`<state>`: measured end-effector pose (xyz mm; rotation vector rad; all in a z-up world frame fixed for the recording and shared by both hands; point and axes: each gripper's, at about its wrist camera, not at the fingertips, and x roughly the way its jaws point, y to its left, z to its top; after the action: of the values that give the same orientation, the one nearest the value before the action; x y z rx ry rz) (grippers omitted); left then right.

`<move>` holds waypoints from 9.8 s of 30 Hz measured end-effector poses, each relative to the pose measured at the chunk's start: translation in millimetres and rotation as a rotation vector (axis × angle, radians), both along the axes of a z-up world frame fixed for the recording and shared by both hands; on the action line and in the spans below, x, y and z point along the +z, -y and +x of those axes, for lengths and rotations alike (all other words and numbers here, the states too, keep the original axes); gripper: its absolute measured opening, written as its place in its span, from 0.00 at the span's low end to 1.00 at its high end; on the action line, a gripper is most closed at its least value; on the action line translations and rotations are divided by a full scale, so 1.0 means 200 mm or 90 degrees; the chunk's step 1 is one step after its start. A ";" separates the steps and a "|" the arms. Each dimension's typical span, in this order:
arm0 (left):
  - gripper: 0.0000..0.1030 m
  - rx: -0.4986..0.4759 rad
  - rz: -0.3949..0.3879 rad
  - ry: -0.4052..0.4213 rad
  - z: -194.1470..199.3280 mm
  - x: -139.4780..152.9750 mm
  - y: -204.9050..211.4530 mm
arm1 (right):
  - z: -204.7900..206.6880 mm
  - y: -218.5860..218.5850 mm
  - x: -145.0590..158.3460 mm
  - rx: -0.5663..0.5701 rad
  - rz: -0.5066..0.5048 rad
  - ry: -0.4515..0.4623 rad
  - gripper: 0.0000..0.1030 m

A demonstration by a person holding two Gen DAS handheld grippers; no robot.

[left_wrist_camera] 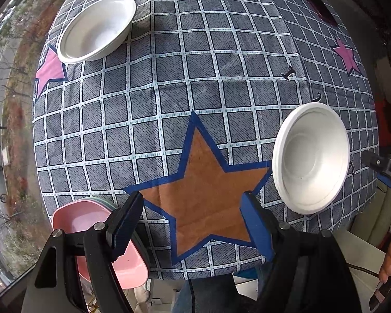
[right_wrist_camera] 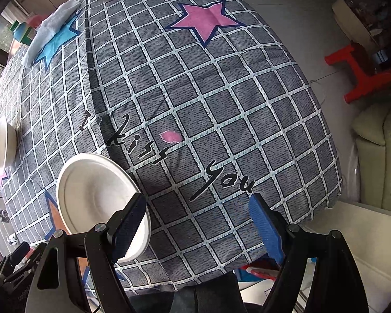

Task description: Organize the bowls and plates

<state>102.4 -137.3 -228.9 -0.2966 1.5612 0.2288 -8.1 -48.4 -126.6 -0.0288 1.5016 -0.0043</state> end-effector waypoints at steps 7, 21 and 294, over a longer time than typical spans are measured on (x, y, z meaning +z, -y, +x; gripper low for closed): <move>0.78 0.029 0.008 0.018 0.07 0.05 -0.12 | 0.06 -0.10 0.02 0.034 0.023 -0.010 0.80; 0.78 0.190 0.084 0.074 0.32 0.14 -0.82 | 0.33 -0.89 0.10 0.262 0.074 -0.021 0.80; 1.00 -0.013 0.012 -0.097 0.68 -0.76 0.23 | 0.28 -0.23 -0.70 0.202 0.030 -0.156 0.99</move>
<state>238.0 -182.9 -380.5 -0.2524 1.7112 0.2556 47.0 -2.2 -267.0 -0.2358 1.7276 0.2989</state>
